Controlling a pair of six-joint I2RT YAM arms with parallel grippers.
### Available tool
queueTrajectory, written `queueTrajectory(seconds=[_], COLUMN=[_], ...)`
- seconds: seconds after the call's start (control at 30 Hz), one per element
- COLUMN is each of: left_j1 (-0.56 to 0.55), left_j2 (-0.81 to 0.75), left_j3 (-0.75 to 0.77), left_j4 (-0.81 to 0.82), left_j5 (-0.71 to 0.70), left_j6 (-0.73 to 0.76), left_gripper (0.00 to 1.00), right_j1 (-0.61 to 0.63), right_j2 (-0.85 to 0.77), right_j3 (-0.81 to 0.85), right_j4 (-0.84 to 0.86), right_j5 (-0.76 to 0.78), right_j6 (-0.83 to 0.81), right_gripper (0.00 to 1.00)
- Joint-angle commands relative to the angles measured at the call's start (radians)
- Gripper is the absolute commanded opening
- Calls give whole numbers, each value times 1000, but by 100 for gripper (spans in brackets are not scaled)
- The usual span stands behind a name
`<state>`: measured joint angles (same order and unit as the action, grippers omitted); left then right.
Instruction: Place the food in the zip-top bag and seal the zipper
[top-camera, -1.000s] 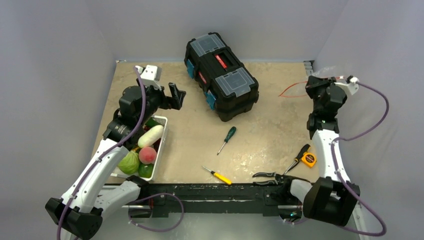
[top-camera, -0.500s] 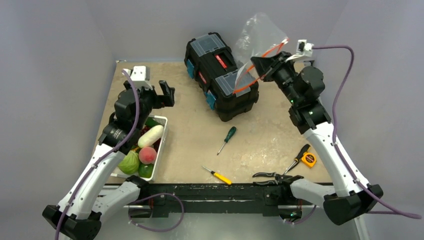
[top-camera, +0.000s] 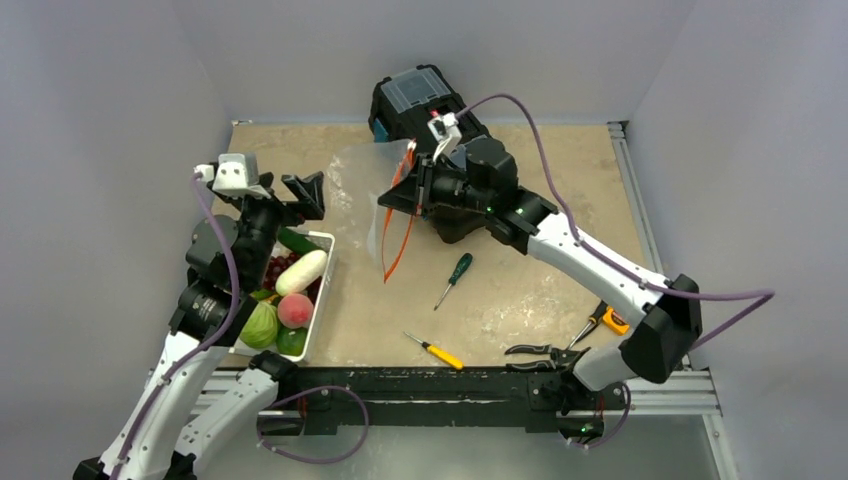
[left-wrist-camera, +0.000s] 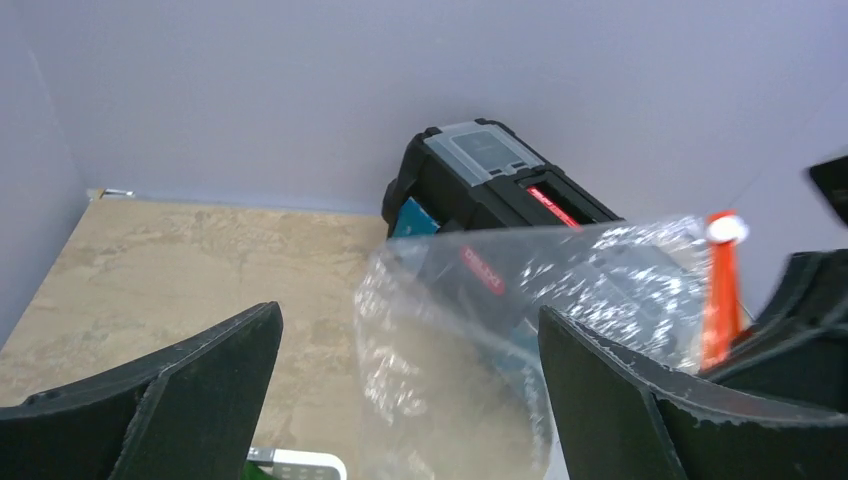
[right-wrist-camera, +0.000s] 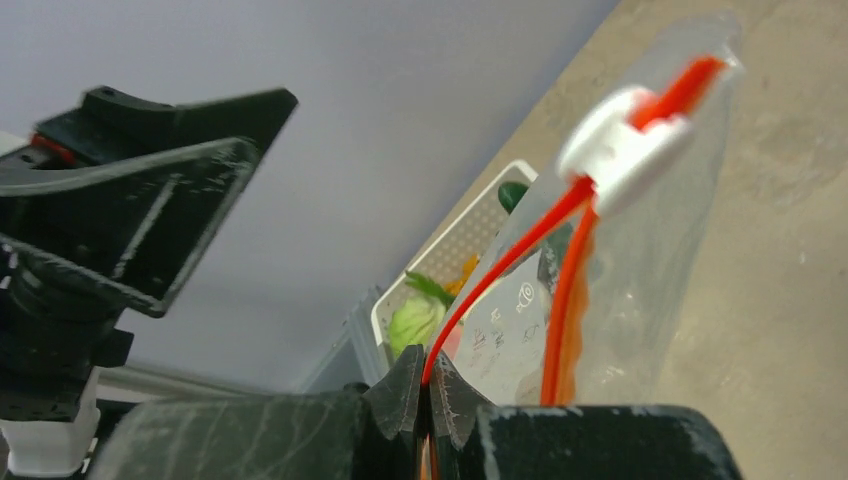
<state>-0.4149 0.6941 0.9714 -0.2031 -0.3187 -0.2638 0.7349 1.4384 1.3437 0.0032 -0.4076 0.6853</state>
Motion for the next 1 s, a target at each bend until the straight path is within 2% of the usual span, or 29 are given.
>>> queueTrajectory(seconds=[0.0, 0.13, 0.2, 0.27, 0.5, 0.67, 0.97], left_j1=[-4, -11, -21, -36, -113, -197, -315], left_j2=[30, 132, 179, 199, 206, 270, 354], left_j3=[5, 79, 109, 115, 102, 135, 173], left_j4=[68, 15, -15, -23, -31, -85, -150], left_j5=[116, 342, 401, 416, 323, 253, 94], left_j6=[48, 68, 79, 99, 185, 257, 346], left_gripper=[100, 97, 91, 89, 93, 92, 73], right_j1=[0, -4, -9, -22, -85, -83, -79], right_j2=[59, 118, 135, 142, 139, 138, 119], right_j3=[31, 61, 75, 81, 23, 46, 28], right_j4=[-56, -113, -130, -132, -15, -30, -16], right_j5=[-84, -92, -71, -57, -37, 71, 117], right_j6=[91, 130, 154, 198, 484, 551, 599], right_gripper=[0, 0, 0, 0, 0, 0, 0])
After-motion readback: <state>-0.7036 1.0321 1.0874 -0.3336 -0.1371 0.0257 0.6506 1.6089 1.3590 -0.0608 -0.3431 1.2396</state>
